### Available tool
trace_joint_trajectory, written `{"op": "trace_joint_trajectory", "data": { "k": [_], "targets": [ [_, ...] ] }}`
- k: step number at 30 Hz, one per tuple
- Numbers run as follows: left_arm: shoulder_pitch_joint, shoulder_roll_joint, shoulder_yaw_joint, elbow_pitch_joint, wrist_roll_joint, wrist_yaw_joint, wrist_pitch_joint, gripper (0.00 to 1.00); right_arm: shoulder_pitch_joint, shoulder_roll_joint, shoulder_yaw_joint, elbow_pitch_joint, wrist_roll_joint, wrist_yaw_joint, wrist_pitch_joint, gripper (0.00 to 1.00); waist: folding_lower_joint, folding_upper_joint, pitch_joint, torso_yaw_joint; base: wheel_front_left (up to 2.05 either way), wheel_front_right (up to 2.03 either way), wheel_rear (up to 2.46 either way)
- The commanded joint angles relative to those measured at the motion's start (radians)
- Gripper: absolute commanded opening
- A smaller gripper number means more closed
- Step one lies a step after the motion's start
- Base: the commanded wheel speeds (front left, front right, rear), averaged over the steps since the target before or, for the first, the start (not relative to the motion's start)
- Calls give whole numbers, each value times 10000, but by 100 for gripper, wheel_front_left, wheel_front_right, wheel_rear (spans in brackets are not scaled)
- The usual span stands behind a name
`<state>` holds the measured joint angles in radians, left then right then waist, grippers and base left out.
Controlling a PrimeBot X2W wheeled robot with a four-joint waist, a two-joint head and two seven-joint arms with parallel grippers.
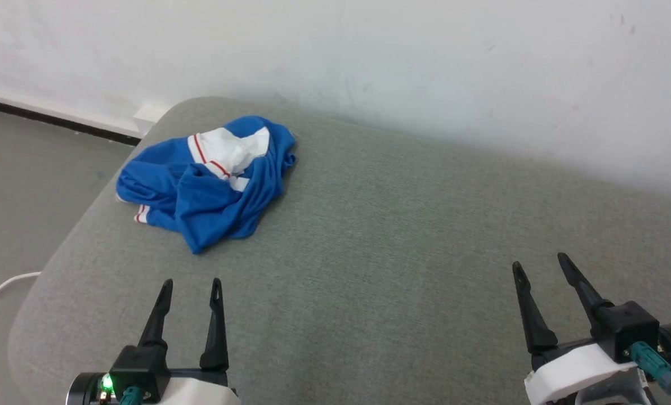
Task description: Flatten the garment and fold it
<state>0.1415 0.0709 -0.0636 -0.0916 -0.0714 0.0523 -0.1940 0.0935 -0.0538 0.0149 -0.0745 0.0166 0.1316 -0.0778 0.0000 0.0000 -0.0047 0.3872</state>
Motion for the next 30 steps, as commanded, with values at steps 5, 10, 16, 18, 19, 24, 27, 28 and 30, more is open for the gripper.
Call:
{"op": "trace_joint_trajectory", "data": {
  "k": [5, 10, 16, 18, 19, 24, 27, 28, 30],
  "targets": [
    [174, 110, -107, -82, -151, 92, -129, 100, 215, 28, 40, -53, -70, -8, -124, 100, 0, 0, -144, 464, 0, 0, 0],
    [307, 170, -141, -131, -231, 136, -198, 100, 258, 30, 86, -72, -41, -8, -171, 100, 0, 0, -198, 692, 0, 0, 0],
    [435, 239, -187, -201, -317, 202, -270, 100, 346, 32, 143, -109, -32, -8, -227, 100, 0, 0, -238, 890, 0, 0, 0],
    [465, 262, -210, -223, -351, 213, -297, 100, 390, 32, 148, -125, -37, -9, -244, 100, 0, 0, -261, 949, 0, 0, 0],
    [483, 276, -220, -236, -368, 219, -311, 100, 407, 33, 149, -131, -41, -9, -253, 100, 0, 0, -267, 977, 0, 0, 0],
    [566, 340, -280, -290, -441, 256, -393, 100, 437, 34, 153, -158, -53, -9, -299, 100, 0, 0, -291, 1118, 0, 0, 0],
    [593, 361, -306, -308, -468, 277, -431, 100, 458, 35, 171, -192, -55, -9, -307, 100, 0, 0, -306, 1179, 0, 0, 0],
    [620, 385, -342, -328, -494, 288, -469, 100, 486, 36, 191, -217, -60, -9, -319, 100, 0, 0, -316, 1246, 0, 0, 0],
    [624, 400, -368, -331, -502, 294, -474, 100, 500, 36, 201, -216, -64, -9, -324, 100, 0, 0, -330, 1255, 0, 0, 0]
  ]
}}
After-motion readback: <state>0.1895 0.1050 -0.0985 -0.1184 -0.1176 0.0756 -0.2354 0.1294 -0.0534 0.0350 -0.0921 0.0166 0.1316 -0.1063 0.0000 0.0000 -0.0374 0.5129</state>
